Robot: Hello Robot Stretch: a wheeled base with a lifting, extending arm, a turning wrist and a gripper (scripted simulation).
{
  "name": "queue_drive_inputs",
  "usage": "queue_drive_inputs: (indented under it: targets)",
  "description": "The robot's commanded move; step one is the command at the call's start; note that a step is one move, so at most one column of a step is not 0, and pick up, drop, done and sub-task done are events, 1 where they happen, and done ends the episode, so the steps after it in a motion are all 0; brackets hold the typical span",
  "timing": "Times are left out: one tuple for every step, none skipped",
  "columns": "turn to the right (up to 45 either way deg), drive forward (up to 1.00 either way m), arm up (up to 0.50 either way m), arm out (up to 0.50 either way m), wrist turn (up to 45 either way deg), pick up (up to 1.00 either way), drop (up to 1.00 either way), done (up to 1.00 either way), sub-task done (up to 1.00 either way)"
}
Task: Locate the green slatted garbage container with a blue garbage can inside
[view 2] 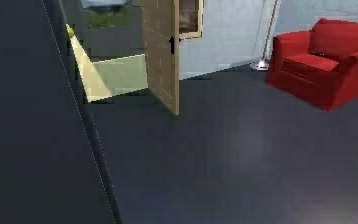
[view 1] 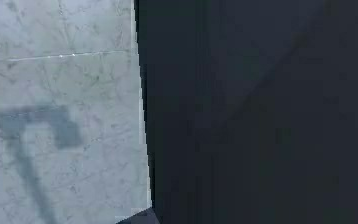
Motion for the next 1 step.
queue_drive_inputs:
  targets:
    - [45.0, 0.00, 0.00, 0.00, 0.0, 0.00, 0.00, 0.00, 0.00]
